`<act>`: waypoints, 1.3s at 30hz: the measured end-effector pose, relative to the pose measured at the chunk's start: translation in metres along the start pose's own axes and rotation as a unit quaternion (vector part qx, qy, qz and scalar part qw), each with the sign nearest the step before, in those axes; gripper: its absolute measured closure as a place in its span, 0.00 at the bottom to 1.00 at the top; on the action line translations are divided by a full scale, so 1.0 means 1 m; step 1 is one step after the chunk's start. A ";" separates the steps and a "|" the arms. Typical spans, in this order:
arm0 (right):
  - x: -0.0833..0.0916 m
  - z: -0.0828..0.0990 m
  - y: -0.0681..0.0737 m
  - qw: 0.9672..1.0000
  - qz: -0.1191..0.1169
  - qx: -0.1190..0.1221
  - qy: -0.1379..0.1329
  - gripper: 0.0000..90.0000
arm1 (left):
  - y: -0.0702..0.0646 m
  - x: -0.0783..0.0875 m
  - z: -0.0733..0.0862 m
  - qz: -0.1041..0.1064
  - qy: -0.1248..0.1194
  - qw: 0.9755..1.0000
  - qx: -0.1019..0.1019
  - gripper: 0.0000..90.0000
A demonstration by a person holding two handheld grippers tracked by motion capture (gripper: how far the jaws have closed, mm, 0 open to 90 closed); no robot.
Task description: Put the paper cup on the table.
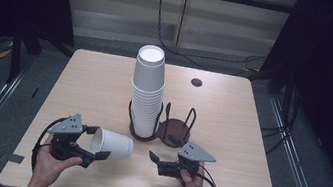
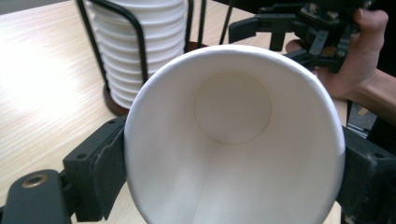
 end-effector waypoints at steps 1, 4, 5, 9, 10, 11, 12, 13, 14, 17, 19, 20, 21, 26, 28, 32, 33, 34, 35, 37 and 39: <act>0.000 0.001 -0.001 1.000 0.005 -0.002 -0.004 0.15 | 0.002 0.001 0.001 -0.003 0.005 1.000 0.002 0.13; 0.001 0.000 -0.003 1.000 0.017 0.000 -0.016 0.16 | 0.006 0.003 0.003 -0.006 0.010 1.000 0.009 0.13; 0.001 -0.001 -0.003 1.000 0.018 0.003 -0.022 0.16 | 0.007 0.004 0.003 -0.007 0.014 1.000 0.011 0.13; 0.001 -0.005 -0.005 0.998 0.031 0.004 -0.045 0.16 | 0.011 0.005 0.003 -0.006 0.022 1.000 0.011 0.13; 0.001 -0.006 -0.005 0.998 0.032 0.003 -0.049 0.16 | 0.012 0.006 0.004 -0.006 0.026 1.000 0.012 0.13; 0.000 -0.005 -0.006 0.998 0.036 0.003 -0.052 0.17 | 0.014 0.007 0.005 -0.008 0.028 0.999 0.015 0.13; 0.000 -0.005 -0.007 0.997 0.041 0.008 -0.058 0.17 | 0.016 0.008 0.005 -0.010 0.033 0.999 0.016 0.13; 0.000 -0.005 -0.007 0.997 0.046 0.008 -0.064 0.18 | 0.019 0.008 0.006 -0.012 0.039 0.999 0.017 0.13; -0.001 -0.003 -0.008 0.997 0.049 0.010 -0.067 0.18 | 0.020 0.009 0.007 -0.017 0.046 0.999 0.020 0.13; 0.001 -0.003 -0.008 0.996 0.051 0.006 -0.076 0.18 | 0.025 0.011 0.007 -0.020 0.059 0.998 0.017 0.13; 0.001 -0.003 -0.007 0.996 0.048 0.008 -0.078 0.18 | 0.028 0.012 0.006 -0.020 0.059 0.998 0.018 0.13; 0.002 -0.002 -0.006 0.996 0.048 0.011 -0.080 0.18 | 0.030 0.013 0.006 -0.020 0.060 0.998 0.020 0.13; 0.003 -0.002 -0.006 0.995 0.051 0.013 -0.083 0.18 | 0.032 0.014 0.006 -0.023 0.063 0.998 0.021 0.13; 0.010 -0.005 -0.003 0.991 0.050 0.024 -0.121 0.15 | 0.041 0.019 0.005 -0.032 0.084 0.996 0.021 0.13; 0.013 -0.006 -0.005 0.989 0.052 0.017 -0.134 0.15 | 0.045 0.020 0.003 -0.032 0.090 0.995 0.021 0.13; 0.012 -0.006 -0.004 0.990 0.048 0.022 -0.132 0.16 | 0.055 0.019 0.004 -0.036 0.112 0.993 0.026 0.13; 0.012 -0.006 -0.005 0.990 0.048 0.017 -0.131 0.16 | 0.057 0.019 0.004 -0.037 0.115 0.992 0.025 0.12; 0.012 -0.005 -0.005 0.990 0.048 0.014 -0.130 0.16 | 0.059 0.018 0.004 -0.037 0.125 0.991 0.027 0.12; 0.012 -0.005 -0.005 0.990 0.046 0.014 -0.129 0.17 | 0.062 0.018 0.004 -0.042 0.129 0.990 0.026 0.12; 0.012 -0.005 -0.005 0.990 0.046 0.014 -0.129 0.17 | 0.067 0.019 0.003 -0.048 0.145 0.988 0.022 0.12; 0.012 -0.005 -0.005 0.990 0.046 0.013 -0.129 0.17 | 0.070 0.018 0.001 -0.047 0.148 0.988 0.025 0.12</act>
Point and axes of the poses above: each handheld gripper's, and its own axes: x roughly backward along the jaws, z roughly out of its underside, y roughly to its left, the point moved 9 cm from there along -x, roughly forward along the jaws, and after that the axes turned 9 degrees about -x, right-handed, at the moved point
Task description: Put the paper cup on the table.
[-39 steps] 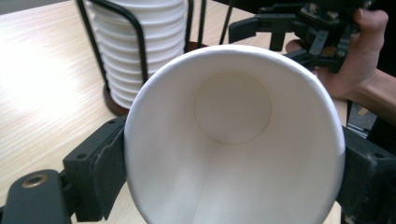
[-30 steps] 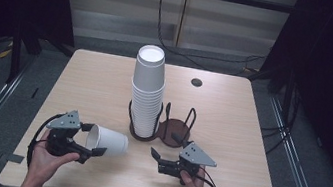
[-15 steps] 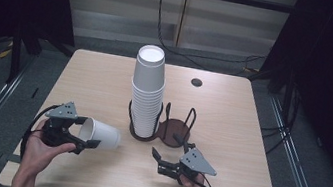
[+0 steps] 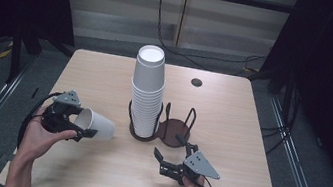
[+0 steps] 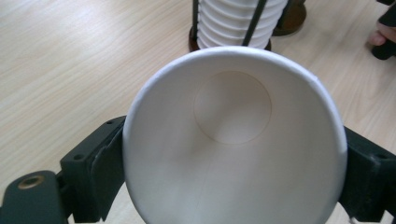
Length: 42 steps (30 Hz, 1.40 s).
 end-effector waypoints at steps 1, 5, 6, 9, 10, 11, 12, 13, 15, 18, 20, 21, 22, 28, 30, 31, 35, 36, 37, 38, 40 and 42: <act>0.000 0.000 0.000 1.000 0.000 0.000 0.000 0.17 | 0.003 0.000 -0.001 -0.004 0.004 1.000 -0.002 0.12; 0.000 0.000 0.000 1.000 0.000 0.000 0.000 0.17 | 0.012 -0.002 -0.003 -0.010 0.024 1.000 -0.003 0.12; 0.000 0.000 0.000 1.000 0.000 0.000 0.000 0.17 | 0.013 -0.002 -0.003 -0.009 0.029 1.000 -0.003 0.12; 0.000 0.000 0.000 1.000 0.000 0.000 0.000 0.17 | 0.020 -0.005 -0.003 -0.017 0.042 0.999 -0.001 0.12; 0.000 0.000 0.000 1.000 0.000 0.000 0.000 0.17 | 0.022 -0.006 -0.003 -0.018 0.049 0.999 -0.003 0.12; 0.000 0.000 0.000 1.000 0.000 0.000 0.000 0.17 | 0.024 -0.006 -0.003 -0.019 0.053 0.998 0.000 0.12; 0.000 0.000 0.000 1.000 -0.001 0.000 0.000 0.17 | 0.026 -0.007 -0.003 -0.019 0.059 0.998 -0.001 0.12; 0.000 0.000 0.000 1.000 0.000 0.001 0.000 0.17 | 0.028 -0.008 -0.003 -0.021 0.063 0.998 -0.002 0.12; 0.000 0.000 0.000 1.000 -0.001 0.001 0.000 0.17 | 0.030 -0.009 -0.003 -0.019 0.071 0.997 -0.001 0.12; 0.000 0.000 0.000 1.000 -0.001 0.001 0.000 0.17 | 0.034 -0.012 -0.002 -0.019 0.091 0.996 -0.007 0.11; 0.000 0.000 0.000 1.000 -0.001 0.001 0.000 0.17 | 0.038 -0.015 0.001 -0.020 0.108 0.994 -0.008 0.11; 0.000 0.000 0.000 1.000 -0.002 0.001 0.000 0.17 | 0.040 -0.016 0.002 -0.025 0.118 0.993 -0.011 0.11; 0.000 0.000 0.000 1.000 -0.002 0.001 0.000 0.17 | 0.042 -0.017 0.003 -0.030 0.130 0.991 -0.016 0.11; 0.000 0.000 0.000 1.000 -0.002 0.001 0.000 0.17 | 0.048 -0.020 0.004 -0.036 0.161 0.986 -0.022 0.10; 0.000 0.000 0.000 1.000 -0.002 0.001 0.000 0.17 | 0.050 -0.022 0.003 -0.037 0.164 0.985 -0.026 0.10; 0.000 0.000 0.000 1.000 -0.002 0.001 0.000 0.17 | 0.050 -0.024 0.003 -0.036 0.161 0.986 -0.024 0.10; 0.000 0.000 0.000 1.000 -0.002 0.001 0.000 0.17 | 0.050 -0.031 0.006 -0.038 0.173 0.984 -0.021 0.09; 0.000 0.000 0.000 1.000 -0.002 0.001 0.000 0.17 | 0.050 -0.032 0.006 -0.038 0.168 0.985 -0.022 0.08; 0.000 0.000 0.000 1.000 -0.002 0.001 0.000 0.17 | 0.050 -0.032 0.005 -0.038 0.167 0.985 -0.020 0.08; 0.000 0.000 0.000 1.000 -0.002 0.001 0.000 0.17 | 0.050 -0.033 0.004 -0.038 0.165 0.985 -0.019 0.08; 0.000 0.000 0.000 1.000 -0.002 0.001 0.000 0.17 | 0.050 -0.035 0.004 -0.039 0.167 0.985 -0.018 0.08; 0.000 0.000 0.000 1.000 -0.001 0.001 0.000 0.17 | 0.052 -0.036 0.005 -0.041 0.182 0.982 -0.029 0.07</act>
Point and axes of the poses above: each handheld gripper's, and its own axes: x roughly backward along the jaws, z roughly out of its underside, y roughly to its left, the point moved 9 cm from there along -x, roughly forward along the jaws, and after that the axes turned 9 degrees about -x, right-handed, at the moved point
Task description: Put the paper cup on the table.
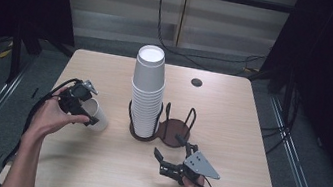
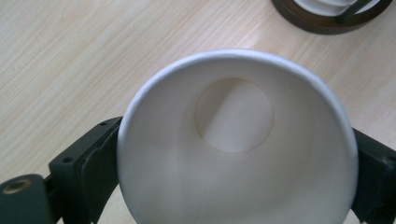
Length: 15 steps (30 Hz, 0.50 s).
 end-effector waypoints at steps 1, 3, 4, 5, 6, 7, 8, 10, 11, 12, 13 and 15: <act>0.000 0.000 0.000 1.000 0.000 0.000 0.000 0.17 | -0.001 -0.002 -0.001 0.000 0.000 1.000 0.002 0.07; 0.000 0.000 0.000 1.000 0.000 0.000 0.000 0.17 | -0.003 -0.007 -0.003 0.002 0.001 1.000 -0.003 0.07; 0.000 0.000 0.000 1.000 0.000 0.000 0.000 0.17 | -0.004 -0.010 -0.003 0.004 -0.001 1.000 -0.002 0.06; 0.000 0.000 0.000 1.000 0.000 0.000 0.000 0.17 | -0.004 -0.012 -0.004 0.005 -0.004 1.000 0.002 0.06; 0.000 0.000 0.000 1.000 0.000 0.000 0.000 0.17 | -0.004 -0.014 -0.004 0.004 -0.004 1.000 0.006 0.06; 0.000 0.000 0.000 1.000 0.000 0.000 0.000 0.17 | -0.005 -0.016 -0.004 0.006 -0.008 1.000 0.008 0.07; 0.000 0.000 0.000 1.000 0.000 0.000 0.000 0.17 | -0.006 -0.017 -0.004 0.008 -0.013 1.000 0.006 0.08; 0.000 0.000 0.000 1.000 0.000 0.000 0.000 0.17 | -0.006 -0.019 -0.003 0.012 -0.018 1.000 0.011 0.08; 0.000 0.000 0.000 1.000 0.000 0.000 0.000 0.17 | -0.006 -0.019 -0.003 0.016 -0.020 1.000 0.015 0.08; 0.000 0.000 0.000 1.000 0.000 0.000 0.000 0.17 | -0.004 -0.019 -0.003 0.014 -0.025 1.000 0.013 0.08; 0.000 0.000 0.000 1.000 0.000 0.000 0.000 0.17 | -0.003 -0.020 -0.003 0.014 -0.029 0.999 0.017 0.08; 0.000 0.000 0.000 1.000 0.001 0.000 0.000 0.17 | -0.004 -0.021 -0.001 0.017 -0.033 0.999 0.028 0.08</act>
Point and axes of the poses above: each handheld gripper's, and its own axes: x roughly backward along the jaws, z roughly out of its underside, y roughly to its left, the point moved 9 cm from there along -x, roughly forward along the jaws, and after that the axes turned 9 degrees about -x, right-handed, at the moved point
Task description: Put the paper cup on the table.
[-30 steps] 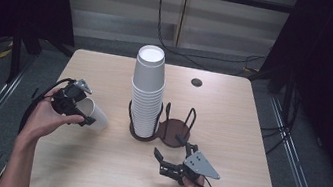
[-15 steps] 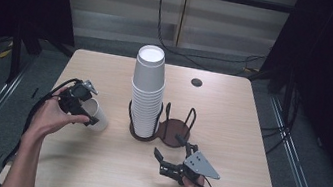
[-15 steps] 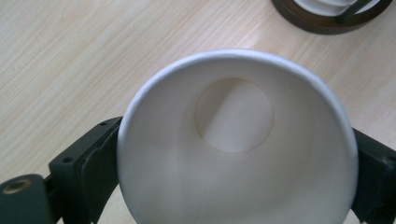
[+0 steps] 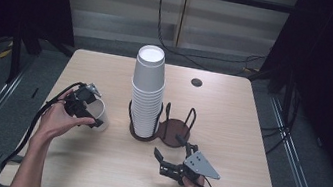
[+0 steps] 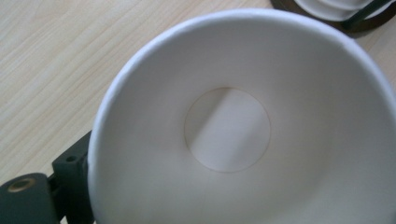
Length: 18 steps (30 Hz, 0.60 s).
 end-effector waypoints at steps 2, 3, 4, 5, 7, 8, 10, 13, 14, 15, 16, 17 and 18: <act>0.000 0.000 0.000 1.000 0.000 0.000 0.000 0.17 | 0.001 -0.002 0.002 0.004 0.000 1.000 0.002 0.09; 0.000 0.000 0.000 1.000 0.000 0.000 0.000 0.17 | 0.001 -0.004 0.003 0.002 0.000 1.000 0.005 0.13; 0.000 0.000 0.000 1.000 0.000 0.000 0.000 0.17 | 0.001 -0.005 0.003 -0.002 0.000 1.000 0.003 0.12; 0.000 0.000 0.000 1.000 0.000 0.000 0.000 0.17 | 0.001 -0.006 0.004 -0.003 0.003 1.000 -0.001 0.12; 0.000 0.000 0.000 1.000 0.000 0.000 0.000 0.17 | 0.002 -0.007 0.004 -0.010 0.001 1.000 -0.010 0.12; 0.000 0.000 0.000 1.000 0.000 0.000 0.000 0.17 | 0.001 -0.007 0.004 -0.013 -0.007 1.000 -0.009 0.12; 0.000 0.000 0.000 1.000 0.000 0.000 0.000 0.17 | 0.000 -0.006 0.004 -0.015 -0.015 1.000 -0.013 0.12; 0.000 0.000 0.000 1.000 0.000 0.000 0.000 0.17 | 0.000 -0.007 0.006 -0.023 -0.034 0.999 -0.015 0.11; 0.000 0.000 0.000 1.000 0.000 0.001 0.000 0.17 | 0.001 -0.009 0.008 -0.034 -0.038 0.999 -0.014 0.11; 0.000 0.000 0.000 1.000 0.000 0.001 0.000 0.17 | 0.002 -0.009 0.009 -0.044 -0.042 0.998 -0.014 0.11; 0.000 0.000 0.000 1.000 0.001 0.001 0.000 0.17 | 0.002 -0.008 0.011 -0.042 -0.045 0.998 -0.017 0.12; 0.000 0.000 0.000 1.000 0.001 0.001 0.000 0.17 | 0.003 -0.007 0.012 -0.047 -0.052 0.997 -0.018 0.13; 0.000 0.000 0.000 1.000 0.001 0.000 0.000 0.17 | 0.002 -0.006 0.013 -0.047 -0.058 0.997 -0.014 0.14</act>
Point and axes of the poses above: each handheld gripper's, and its own axes: x roughly backward along the jaws, z roughly out of its underside, y roughly to its left, the point moved 9 cm from there along -x, roughly forward along the jaws, and after that the axes turned 9 degrees about -x, right-handed, at the moved point
